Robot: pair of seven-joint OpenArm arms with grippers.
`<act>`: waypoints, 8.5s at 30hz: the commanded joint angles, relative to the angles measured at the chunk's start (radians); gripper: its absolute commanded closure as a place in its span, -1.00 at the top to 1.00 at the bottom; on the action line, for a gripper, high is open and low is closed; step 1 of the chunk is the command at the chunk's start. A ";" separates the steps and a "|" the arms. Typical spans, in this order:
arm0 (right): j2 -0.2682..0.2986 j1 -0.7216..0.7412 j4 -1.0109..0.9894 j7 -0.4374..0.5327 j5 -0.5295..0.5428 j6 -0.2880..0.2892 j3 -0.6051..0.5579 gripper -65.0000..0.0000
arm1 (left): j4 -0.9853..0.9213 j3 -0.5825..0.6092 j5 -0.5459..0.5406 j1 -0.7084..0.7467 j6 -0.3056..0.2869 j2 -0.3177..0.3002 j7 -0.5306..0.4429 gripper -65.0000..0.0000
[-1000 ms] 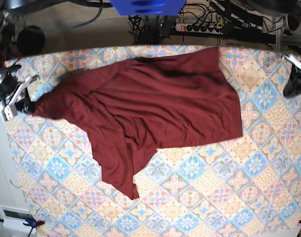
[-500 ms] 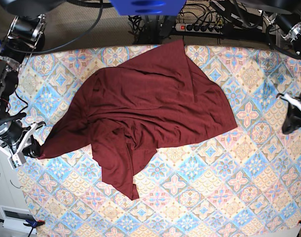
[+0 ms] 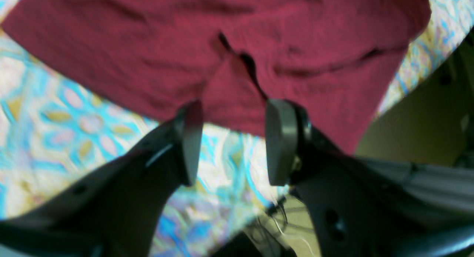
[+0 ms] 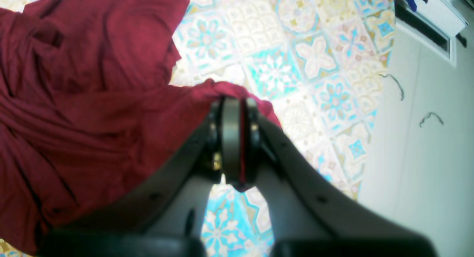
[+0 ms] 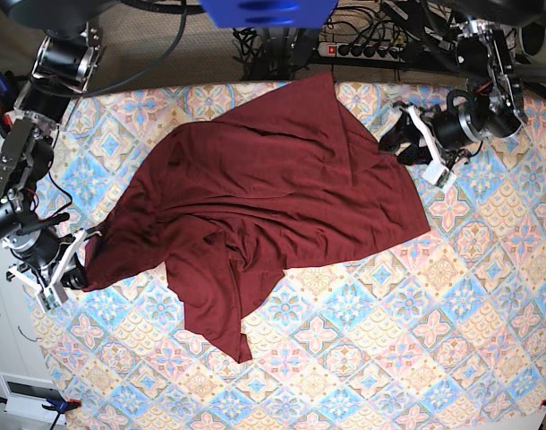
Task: Layout the t-shirt on the table in an organized manner, then fold the t-shirt properly
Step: 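Grasp the shirt's collar edge with the left gripper, then lift and swing the shirt with both grippers, laying it lengthwise, then grasp the shirt's two ends with the left and right grippers, then pull the shirt end with the left gripper away from the right gripper, then reach the right gripper to the shirt's bunched end and grasp it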
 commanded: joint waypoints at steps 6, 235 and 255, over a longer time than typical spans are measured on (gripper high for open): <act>0.019 0.019 0.005 0.053 0.011 -0.001 0.005 -0.98 | 0.017 0.001 -0.017 0.037 -0.003 0.015 -0.016 -0.13; -0.264 0.248 -0.817 0.556 0.006 -0.078 -0.550 0.04 | -0.466 -0.843 -0.300 -0.133 0.146 -0.424 0.004 -1.00; -0.311 0.248 -0.817 0.551 0.006 -0.078 -0.566 0.04 | -0.466 -0.782 -0.302 -0.135 0.146 -0.373 0.003 -1.00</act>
